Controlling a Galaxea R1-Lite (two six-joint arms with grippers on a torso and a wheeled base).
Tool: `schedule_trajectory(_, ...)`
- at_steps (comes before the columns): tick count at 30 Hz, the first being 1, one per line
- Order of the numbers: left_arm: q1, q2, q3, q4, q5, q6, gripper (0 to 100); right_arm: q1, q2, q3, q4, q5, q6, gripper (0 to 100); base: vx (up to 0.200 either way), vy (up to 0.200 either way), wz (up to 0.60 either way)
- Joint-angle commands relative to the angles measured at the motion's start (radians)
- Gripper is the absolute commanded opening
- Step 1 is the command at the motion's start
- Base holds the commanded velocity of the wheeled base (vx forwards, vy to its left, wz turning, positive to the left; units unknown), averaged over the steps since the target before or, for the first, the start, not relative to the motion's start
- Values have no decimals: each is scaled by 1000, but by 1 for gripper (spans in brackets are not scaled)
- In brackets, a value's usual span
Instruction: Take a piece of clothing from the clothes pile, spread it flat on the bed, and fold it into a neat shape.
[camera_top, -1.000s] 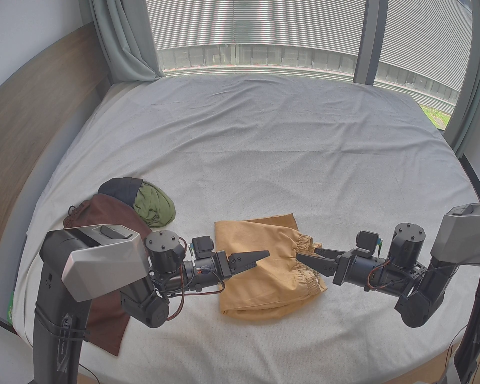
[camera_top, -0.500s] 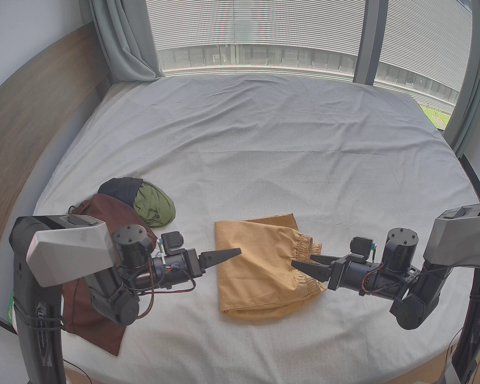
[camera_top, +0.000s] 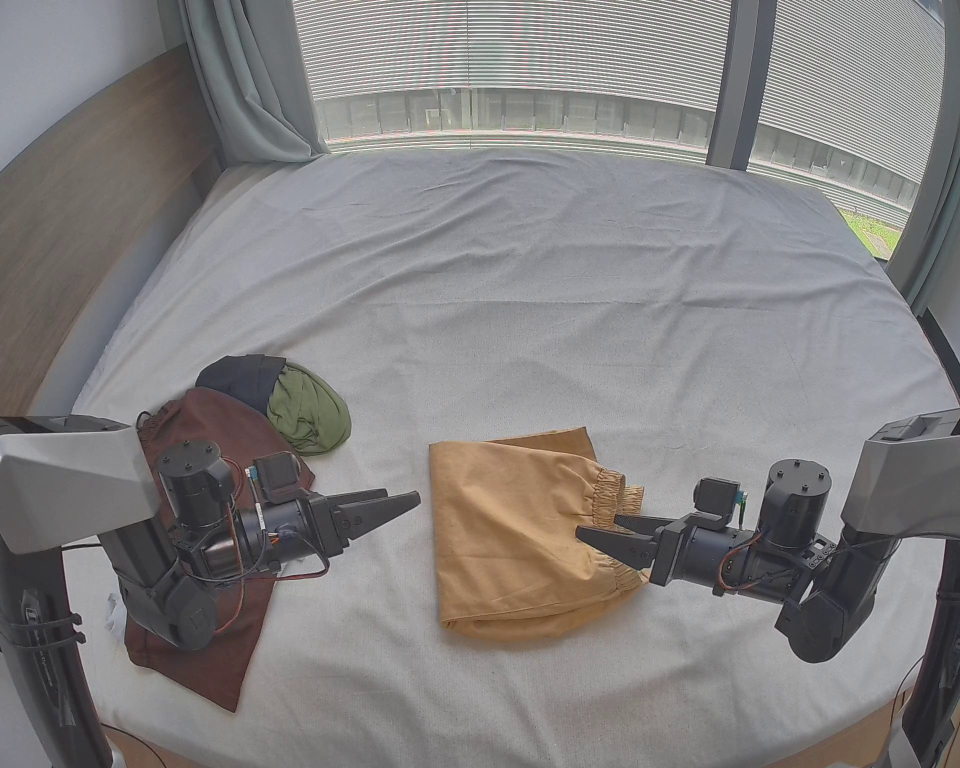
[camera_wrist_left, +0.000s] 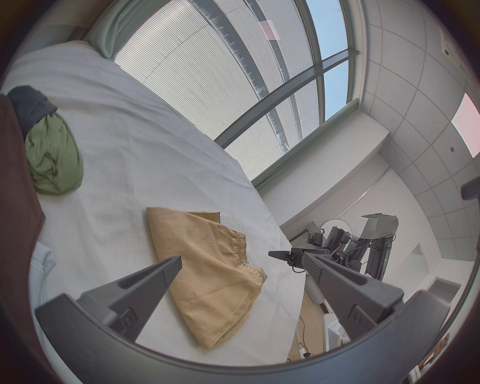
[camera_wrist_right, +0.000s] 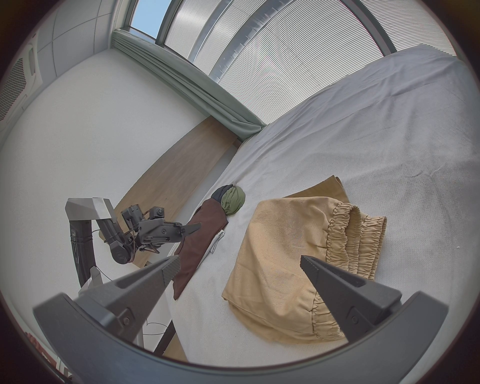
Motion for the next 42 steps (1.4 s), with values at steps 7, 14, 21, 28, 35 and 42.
schedule_trajectory(7,36,-37,75,-1,-6,209,100,15,36,-1,-1,0,2,100,0,0,0)
schedule_trajectory(14,37,-1,69,-1,1,271,100,15,90,-15,-1,-2,1,100,0,0,0)
schedule_trajectory(21,39,-4,69,-1,3,271,100,12,142,-16,-1,-3,-2,100,0,0,0)
schedule_trajectory(28,39,-1,66,-1,5,271,100,1,194,-12,1,-63,-7,100,0,0,0)
schedule_trajectory(35,39,1,64,1,5,268,100,-14,227,-10,-1,-65,-31,100,0,0,0)
schedule_trajectory(42,39,9,64,-1,3,273,100,-10,230,-12,-1,-65,-30,100,0,0,0)
